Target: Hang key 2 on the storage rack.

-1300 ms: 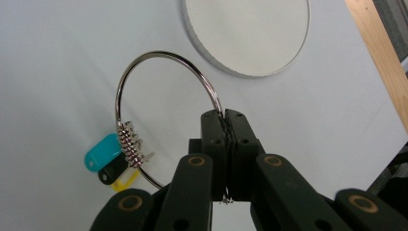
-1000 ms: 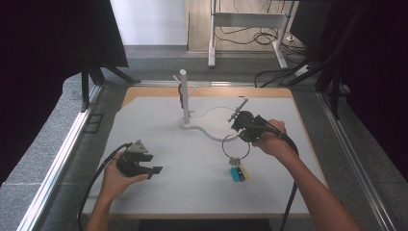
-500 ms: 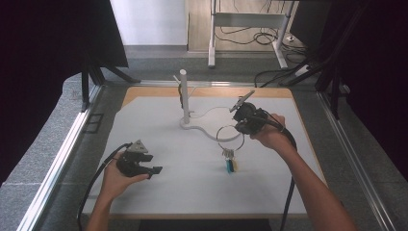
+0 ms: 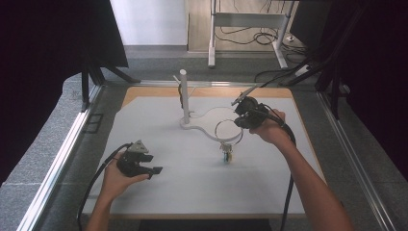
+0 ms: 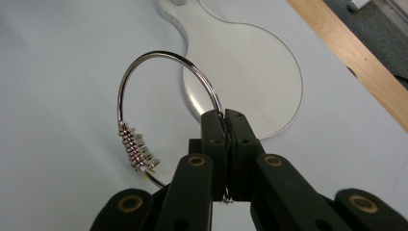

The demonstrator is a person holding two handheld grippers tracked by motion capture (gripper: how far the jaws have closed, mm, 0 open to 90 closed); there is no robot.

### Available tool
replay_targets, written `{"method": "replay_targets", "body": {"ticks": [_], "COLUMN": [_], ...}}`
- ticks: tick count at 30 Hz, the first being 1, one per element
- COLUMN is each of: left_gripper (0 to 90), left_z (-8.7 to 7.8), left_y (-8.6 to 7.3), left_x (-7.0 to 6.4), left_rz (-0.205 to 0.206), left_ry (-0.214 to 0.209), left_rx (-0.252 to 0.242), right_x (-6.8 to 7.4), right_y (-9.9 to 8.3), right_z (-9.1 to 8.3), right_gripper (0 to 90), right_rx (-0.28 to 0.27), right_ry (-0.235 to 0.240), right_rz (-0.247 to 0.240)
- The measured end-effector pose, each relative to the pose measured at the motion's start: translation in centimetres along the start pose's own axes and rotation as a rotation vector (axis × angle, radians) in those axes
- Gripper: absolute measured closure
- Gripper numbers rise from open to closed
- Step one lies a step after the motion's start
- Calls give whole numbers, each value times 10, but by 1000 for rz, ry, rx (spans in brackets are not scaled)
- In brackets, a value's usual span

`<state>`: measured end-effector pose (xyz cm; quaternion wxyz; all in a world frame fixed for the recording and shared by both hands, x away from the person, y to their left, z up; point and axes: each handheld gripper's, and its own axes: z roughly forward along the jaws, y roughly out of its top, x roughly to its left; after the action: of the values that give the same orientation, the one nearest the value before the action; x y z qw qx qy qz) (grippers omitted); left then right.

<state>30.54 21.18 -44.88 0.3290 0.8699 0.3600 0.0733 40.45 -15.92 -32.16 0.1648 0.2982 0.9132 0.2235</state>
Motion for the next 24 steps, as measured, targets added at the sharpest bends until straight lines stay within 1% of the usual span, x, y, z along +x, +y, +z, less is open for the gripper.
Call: {"method": "replay_targets", "body": {"ticks": [6, 8, 14, 16, 24], "left_gripper": [377, 377, 377, 377, 377], "left_z": [1, 1, 0, 0, 0], "left_y": [0, 0, 0, -1, 0], "left_x": [1, 0, 1, 1, 1], "left_rz": [1, -3, -2, -4, -6], "left_ry": [0, 2, 0, 0, -4], "left_rx": [2, 3, 0, 2, -2], "right_x": [-5, -8, -11, -14, -20], "right_y": [6, 11, 19, 25, 38], "right_z": [1, 3, 5, 4, 1], "right_gripper": [881, 881, 882, 882, 882], "right_rx": [-13, -22, -26, -36, -44], "right_ry": [-3, -4, -12, -20, -44], "right_rz": [13, 18, 21, 25, 34]}}
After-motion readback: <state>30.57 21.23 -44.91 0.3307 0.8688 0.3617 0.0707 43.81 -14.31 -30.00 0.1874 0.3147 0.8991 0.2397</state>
